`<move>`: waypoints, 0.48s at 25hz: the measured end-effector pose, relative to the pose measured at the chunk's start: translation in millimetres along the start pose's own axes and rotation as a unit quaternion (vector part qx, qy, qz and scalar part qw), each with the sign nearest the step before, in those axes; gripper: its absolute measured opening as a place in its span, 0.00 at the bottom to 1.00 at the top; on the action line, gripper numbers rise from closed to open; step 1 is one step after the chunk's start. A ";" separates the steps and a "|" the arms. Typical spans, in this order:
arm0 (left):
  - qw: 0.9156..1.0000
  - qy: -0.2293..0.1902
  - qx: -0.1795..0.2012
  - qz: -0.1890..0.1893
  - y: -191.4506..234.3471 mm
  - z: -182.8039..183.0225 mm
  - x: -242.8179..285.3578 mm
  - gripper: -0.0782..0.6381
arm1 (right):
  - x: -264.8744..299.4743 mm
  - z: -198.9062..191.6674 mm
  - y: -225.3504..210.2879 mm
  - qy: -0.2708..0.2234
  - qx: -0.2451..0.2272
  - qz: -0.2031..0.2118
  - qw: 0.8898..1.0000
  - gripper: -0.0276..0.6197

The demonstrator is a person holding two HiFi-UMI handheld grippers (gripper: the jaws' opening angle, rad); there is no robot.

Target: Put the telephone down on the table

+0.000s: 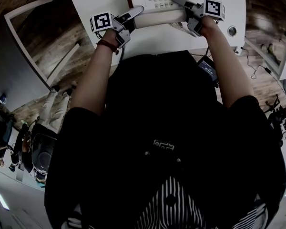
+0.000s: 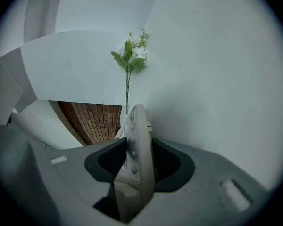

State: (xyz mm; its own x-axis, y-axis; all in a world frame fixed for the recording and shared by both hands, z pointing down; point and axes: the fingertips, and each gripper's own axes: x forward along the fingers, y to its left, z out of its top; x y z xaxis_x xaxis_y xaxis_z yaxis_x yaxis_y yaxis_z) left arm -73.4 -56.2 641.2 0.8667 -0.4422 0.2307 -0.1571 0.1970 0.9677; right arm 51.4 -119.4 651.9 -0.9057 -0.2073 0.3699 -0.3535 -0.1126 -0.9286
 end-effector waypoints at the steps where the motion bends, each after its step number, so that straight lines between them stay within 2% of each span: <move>1: 1.000 0.000 0.008 0.004 0.9 0.6 0.1 0.46 | 0.6 0.9 -0.6 -0.001 -0.003 -0.002 1.000 0.30; 5: 0.999 0.010 0.033 0.029 3.4 -1.2 2.6 0.46 | 1.4 4.4 -3.9 -0.003 -0.029 -0.024 0.999 0.32; 9: 0.995 0.025 0.069 0.071 7.9 -4.0 4.5 0.46 | 0.6 6.1 -6.6 0.001 -0.076 -0.052 0.996 0.36; 12: 0.992 0.017 0.083 0.091 9.7 0.7 3.5 0.46 | 0.3 7.3 -5.3 0.002 -0.094 -0.060 0.994 0.37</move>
State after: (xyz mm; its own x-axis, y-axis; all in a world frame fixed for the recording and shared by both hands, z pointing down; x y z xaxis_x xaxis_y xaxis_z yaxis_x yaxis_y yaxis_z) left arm -72.3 -56.5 651.5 0.8324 -0.3817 0.4018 -0.3850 0.1231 0.9147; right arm 54.7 -126.0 657.2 -0.8550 -0.1993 0.4789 -0.4965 0.0475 -0.8667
